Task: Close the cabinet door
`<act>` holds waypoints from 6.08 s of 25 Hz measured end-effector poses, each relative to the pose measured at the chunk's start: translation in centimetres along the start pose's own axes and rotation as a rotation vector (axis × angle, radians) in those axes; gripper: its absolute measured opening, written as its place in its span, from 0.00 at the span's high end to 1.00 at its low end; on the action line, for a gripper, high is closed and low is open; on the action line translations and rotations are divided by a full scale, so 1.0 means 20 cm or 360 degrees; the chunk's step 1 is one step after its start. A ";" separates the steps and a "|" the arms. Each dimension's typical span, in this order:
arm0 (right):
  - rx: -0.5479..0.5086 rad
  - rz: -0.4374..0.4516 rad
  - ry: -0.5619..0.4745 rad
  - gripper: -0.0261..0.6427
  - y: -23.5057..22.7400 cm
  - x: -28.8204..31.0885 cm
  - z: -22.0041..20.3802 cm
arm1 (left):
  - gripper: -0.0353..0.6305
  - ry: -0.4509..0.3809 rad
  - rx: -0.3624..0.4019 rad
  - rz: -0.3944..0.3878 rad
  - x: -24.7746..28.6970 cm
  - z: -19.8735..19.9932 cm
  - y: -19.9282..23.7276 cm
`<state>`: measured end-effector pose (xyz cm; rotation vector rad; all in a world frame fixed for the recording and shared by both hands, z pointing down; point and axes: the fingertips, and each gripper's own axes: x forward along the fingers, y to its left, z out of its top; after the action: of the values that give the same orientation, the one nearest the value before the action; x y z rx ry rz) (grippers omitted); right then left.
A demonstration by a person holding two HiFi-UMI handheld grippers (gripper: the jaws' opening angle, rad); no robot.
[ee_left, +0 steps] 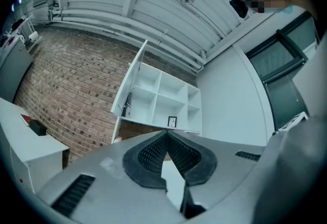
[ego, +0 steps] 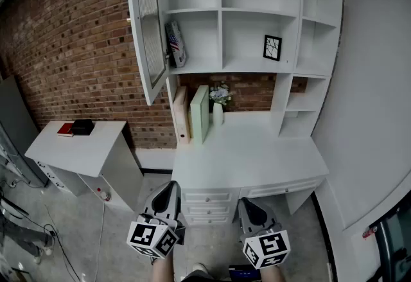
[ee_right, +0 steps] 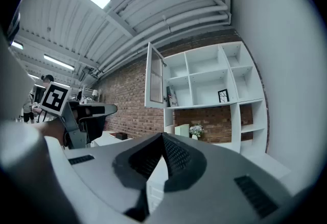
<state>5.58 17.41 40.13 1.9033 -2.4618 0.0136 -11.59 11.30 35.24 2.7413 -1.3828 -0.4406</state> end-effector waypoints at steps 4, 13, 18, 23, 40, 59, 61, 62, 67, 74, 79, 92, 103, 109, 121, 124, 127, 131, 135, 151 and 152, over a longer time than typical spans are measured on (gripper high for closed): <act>-0.0004 0.0011 -0.0010 0.96 0.00 0.00 0.02 | 0.93 -0.0006 0.0010 0.0005 0.01 0.01 0.01; 0.0100 0.0022 0.0005 0.96 -0.09 0.06 -0.02 | 0.93 0.0009 0.0024 0.0004 0.10 0.00 0.02; 0.0101 0.0001 0.0034 0.96 -0.17 0.15 -0.05 | 0.93 0.0017 0.0019 0.0002 0.22 -0.04 0.05; 0.0096 0.0043 0.0066 0.96 -0.24 0.37 -0.09 | 0.93 0.0031 0.0031 0.0010 0.41 -0.12 0.18; 0.0031 0.0057 0.0123 0.96 -0.52 1.51 -0.02 | 0.92 -0.0071 -0.0033 0.0086 1.31 -0.14 0.97; -0.0039 0.0266 0.0121 0.96 -0.39 1.80 -0.04 | 0.92 -0.0233 0.0020 0.0239 1.28 0.02 1.20; -0.0036 0.0299 0.0109 0.96 -0.37 1.81 -0.03 | 0.92 -0.0236 0.0018 0.0248 1.26 0.04 1.20; -0.0037 0.0314 0.0102 0.96 -0.36 1.82 -0.02 | 0.91 -0.0231 0.0021 0.0248 1.25 0.05 1.20; -0.0016 0.0365 0.0094 0.96 -0.30 1.83 -0.03 | 0.78 -0.0230 0.0025 0.0249 1.21 0.09 1.20; -0.0031 0.0368 0.0065 0.96 -0.29 1.82 -0.01 | 0.78 -0.0298 0.0065 0.0276 1.18 0.20 1.22; -0.0022 0.0334 0.0039 0.96 -0.33 1.82 0.02 | 0.78 -0.0295 0.0072 0.0285 1.20 0.23 1.23; -0.0028 0.0331 0.0039 0.96 -0.34 1.85 0.02 | 0.80 -0.0277 0.0024 0.0223 1.21 0.23 1.23; -0.0027 0.0343 0.0057 0.96 -0.30 1.82 0.02 | 0.79 -0.0217 0.0011 0.0119 1.24 0.23 1.12; -0.0013 0.0332 0.0053 0.96 -0.35 1.81 0.01 | 0.79 -0.0183 0.0020 0.0090 1.29 0.20 1.05; -0.0008 0.0291 0.0037 0.96 -0.40 1.78 0.02 | 0.78 -0.0127 0.0048 0.0009 1.35 0.17 0.94; -0.0006 0.0280 0.0038 0.96 -0.41 1.78 0.02 | 0.77 -0.0121 0.0056 -0.0021 1.37 0.16 0.91; -0.0004 0.0269 0.0039 0.96 -0.41 1.79 0.01 | 0.77 -0.0125 0.0061 -0.0052 1.39 0.15 0.89; -0.0002 0.0257 0.0045 0.96 -0.41 1.79 0.01 | 0.76 -0.0128 0.0065 -0.0090 1.41 0.15 0.87; -0.0003 0.0239 0.0052 0.96 -0.42 1.79 0.00 | 0.75 -0.0129 0.0071 -0.0111 1.43 0.14 0.85; 0.0020 0.0138 0.0059 0.96 -0.56 1.73 -0.01 | 0.74 -0.0130 0.0120 -0.0167 1.52 0.10 0.76; 0.0021 0.0136 0.0058 0.96 -0.57 1.73 -0.01 | 0.74 -0.0124 0.0126 -0.0169 1.53 0.10 0.75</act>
<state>7.81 -18.96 41.11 1.7848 -2.5232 0.0666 -6.63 -21.86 28.55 2.9015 -1.3020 -0.5140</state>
